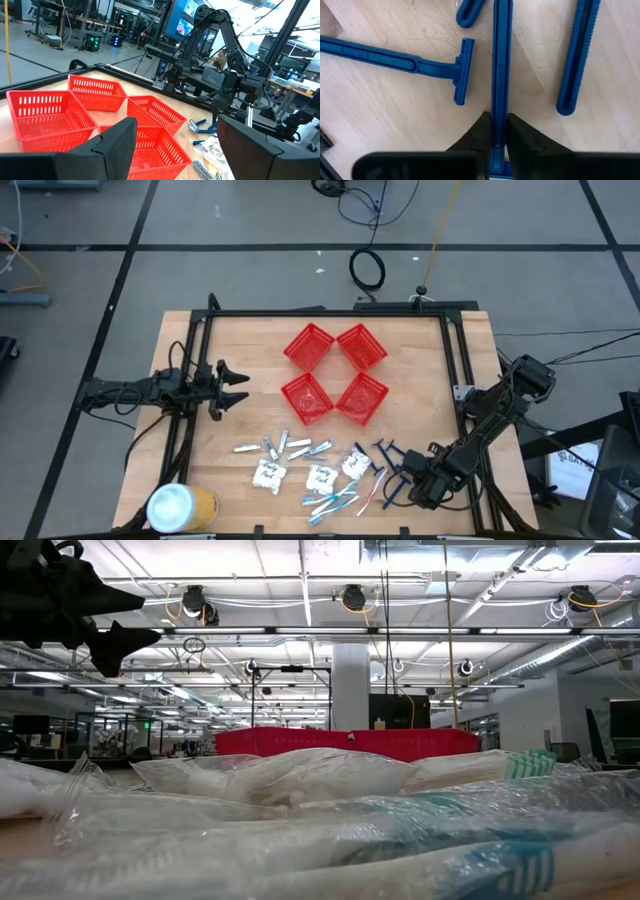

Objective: Pick & Place Travel size toiletries
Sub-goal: Put the blue razor into the top right red bin

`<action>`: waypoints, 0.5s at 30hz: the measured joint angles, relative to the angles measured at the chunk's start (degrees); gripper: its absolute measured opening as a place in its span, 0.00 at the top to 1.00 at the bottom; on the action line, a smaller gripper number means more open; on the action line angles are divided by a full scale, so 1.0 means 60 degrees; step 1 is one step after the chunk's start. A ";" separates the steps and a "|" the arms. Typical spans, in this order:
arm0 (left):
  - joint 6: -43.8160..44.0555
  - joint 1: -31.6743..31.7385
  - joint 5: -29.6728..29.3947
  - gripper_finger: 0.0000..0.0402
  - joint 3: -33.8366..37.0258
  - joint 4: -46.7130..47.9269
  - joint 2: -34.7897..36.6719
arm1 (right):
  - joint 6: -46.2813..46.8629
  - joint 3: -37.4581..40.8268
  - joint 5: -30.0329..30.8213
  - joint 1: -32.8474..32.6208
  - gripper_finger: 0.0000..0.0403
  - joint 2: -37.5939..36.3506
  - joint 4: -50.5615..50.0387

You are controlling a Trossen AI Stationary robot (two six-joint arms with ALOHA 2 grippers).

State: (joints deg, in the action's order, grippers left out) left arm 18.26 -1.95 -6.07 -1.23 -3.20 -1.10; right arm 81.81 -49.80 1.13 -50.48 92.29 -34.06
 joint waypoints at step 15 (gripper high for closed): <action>0.0000 0.0001 0.0000 0.33 0.0000 0.0000 0.0000 | -0.0034 0.0051 -0.0482 0.0000 0.93 -0.1279 -0.0266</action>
State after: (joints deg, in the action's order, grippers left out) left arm 18.26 -1.94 -6.07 -1.23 -3.20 -1.10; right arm 81.60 -49.50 -1.76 -50.48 84.62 -35.66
